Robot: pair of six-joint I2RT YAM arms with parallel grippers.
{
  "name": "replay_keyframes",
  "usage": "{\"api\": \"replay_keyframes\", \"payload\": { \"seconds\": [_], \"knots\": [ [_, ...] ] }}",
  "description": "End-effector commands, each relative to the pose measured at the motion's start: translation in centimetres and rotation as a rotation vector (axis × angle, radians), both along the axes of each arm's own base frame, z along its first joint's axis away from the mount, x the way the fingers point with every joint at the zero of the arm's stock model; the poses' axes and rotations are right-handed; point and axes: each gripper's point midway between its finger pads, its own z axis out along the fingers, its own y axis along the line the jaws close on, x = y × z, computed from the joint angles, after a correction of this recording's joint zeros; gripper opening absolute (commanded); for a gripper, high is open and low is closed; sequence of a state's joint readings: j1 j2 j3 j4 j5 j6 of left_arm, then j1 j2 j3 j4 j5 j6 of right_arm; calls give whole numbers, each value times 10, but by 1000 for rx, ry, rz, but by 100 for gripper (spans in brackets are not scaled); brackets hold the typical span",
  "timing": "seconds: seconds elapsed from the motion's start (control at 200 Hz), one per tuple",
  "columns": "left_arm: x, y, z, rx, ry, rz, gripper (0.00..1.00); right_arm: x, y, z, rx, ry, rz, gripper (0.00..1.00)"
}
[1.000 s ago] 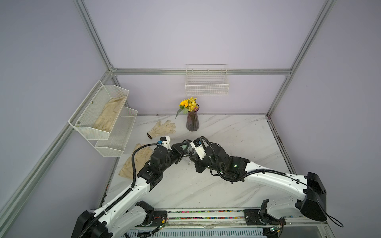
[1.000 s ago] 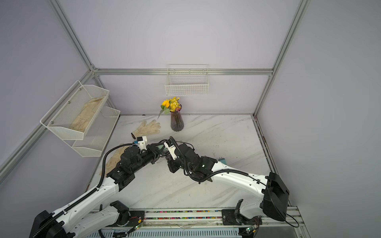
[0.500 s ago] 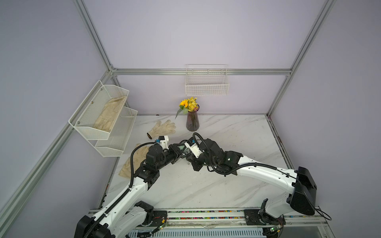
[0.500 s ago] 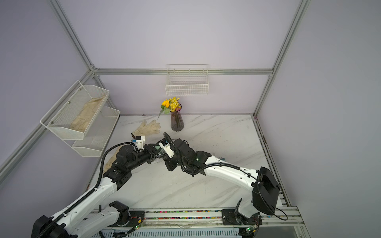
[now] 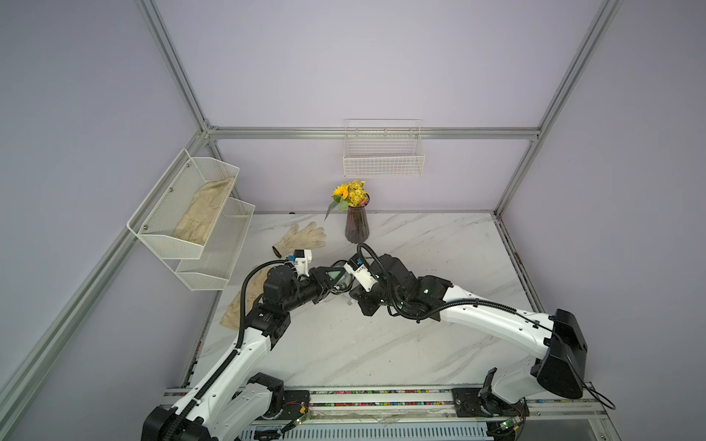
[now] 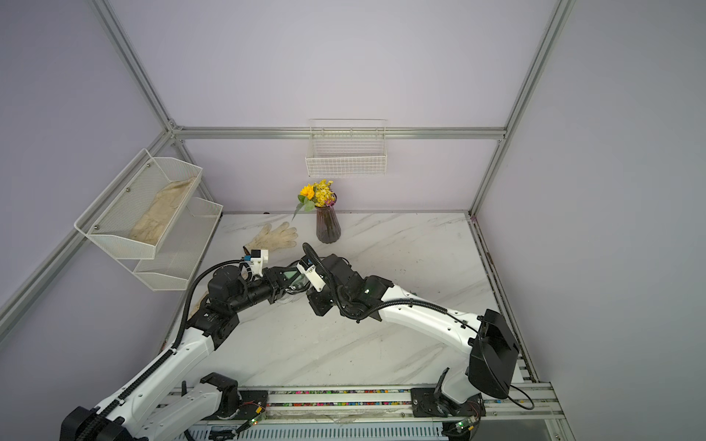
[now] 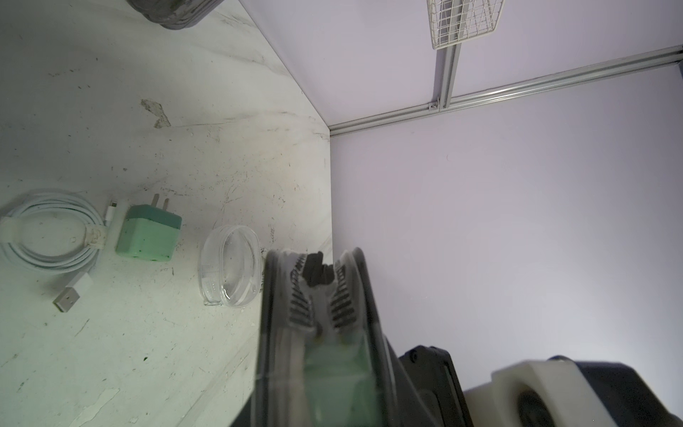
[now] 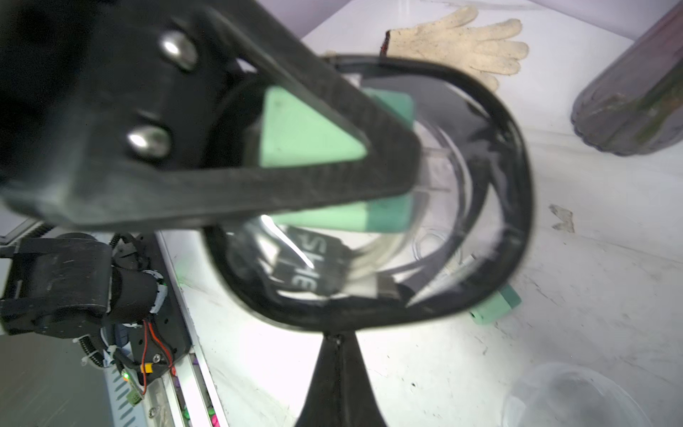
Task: Pack away charging kits
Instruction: Zip the zipper on the storage bag.
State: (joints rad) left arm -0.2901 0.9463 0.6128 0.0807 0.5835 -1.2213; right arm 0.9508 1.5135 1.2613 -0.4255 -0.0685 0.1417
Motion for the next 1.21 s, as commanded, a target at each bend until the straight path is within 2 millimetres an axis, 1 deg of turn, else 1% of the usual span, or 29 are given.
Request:
{"api": "replay_keyframes", "payload": {
  "seconds": [0.0, 0.04, 0.11, 0.15, 0.195, 0.295, 0.355, 0.46, 0.51, 0.555, 0.61, 0.67, 0.71, 0.785, 0.82, 0.88, 0.965, 1.035, 1.04, 1.065, 1.115, 1.135, 1.14, 1.15, 1.18, 1.2],
  "knots": [
    [-5, -6, 83, -48, -243, -105, 0, -3, -27, -8, -83, 52, -1, 0],
    [-4, -4, 83, -52, -240, -109, 0, -4, -27, -4, -74, 55, 5, 0],
    [-6, -3, 87, -72, -249, -132, 0, 9, -44, -10, -165, 14, -74, 0],
    [-6, -2, 87, -75, -244, -139, 0, 12, -51, -11, -189, 0, -86, 0],
    [-7, -3, 86, -71, -242, -149, 0, 12, -53, -8, -182, -11, -83, 0],
    [-15, -9, 91, -79, -266, -217, 0, 17, -56, 0, -172, -37, -94, 0],
    [-21, -14, 91, -78, -263, -277, 0, 24, -59, 2, -184, -60, -115, 0],
    [-33, -21, 83, -68, -260, -374, 0, 39, -67, 12, -212, -113, -137, 0],
    [-38, -22, 76, -49, -259, -401, 0, 47, -71, 18, -235, -149, -153, 0],
    [-42, -23, 71, -39, -249, -422, 0, 56, -75, 29, -244, -186, -179, 0],
    [-48, -25, 69, -45, -257, -460, 0, 65, -78, 47, -230, -225, -201, 0],
    [-55, -27, 67, -50, -277, -488, 0, 71, -76, 68, -202, -276, -195, 0],
    [-61, -29, 68, -52, -297, -511, 0, 72, -70, 83, -165, -296, -171, 0],
    [-72, -36, 70, -53, -325, -563, 0, 65, -49, 105, -71, -311, -80, 0],
    [-77, -40, 72, -55, -338, -593, 0, 60, -40, 112, -34, -308, -31, 0],
    [-86, -48, 76, -54, -368, -635, 0, 54, -29, 116, -2, -294, 26, 0],
    [-89, -52, 85, -45, -409, -651, 0, 45, -29, 111, -3, -251, 62, 0],
    [-87, -52, 91, -31, -439, -648, 0, 39, -43, 110, -26, -222, 29, 0],
    [-87, -52, 91, -30, -439, -648, 0, 38, -45, 109, -29, -219, 25, 1],
    [-87, -53, 94, -25, -452, -650, 0, 37, -54, 112, -31, -213, -5, 12],
    [-87, -54, 98, -25, -465, -663, 0, 33, -73, 121, -15, -202, -52, 25],
    [-88, -55, 99, -25, -472, -669, 0, 32, -79, 122, -8, -192, -69, 32],
    [-87, -55, 100, -25, -473, -670, 0, 29, -82, 127, 3, -199, -71, 35],
    [-88, -56, 101, -25, -477, -674, 0, 26, -87, 132, 17, -201, -77, 39],
    [-88, -58, 101, -24, -484, -685, 0, 20, -96, 141, 52, -201, -88, 50],
    [-89, -60, 102, -24, -490, -694, 0, 16, -101, 146, 79, -198, -84, 56]
  ]
}}
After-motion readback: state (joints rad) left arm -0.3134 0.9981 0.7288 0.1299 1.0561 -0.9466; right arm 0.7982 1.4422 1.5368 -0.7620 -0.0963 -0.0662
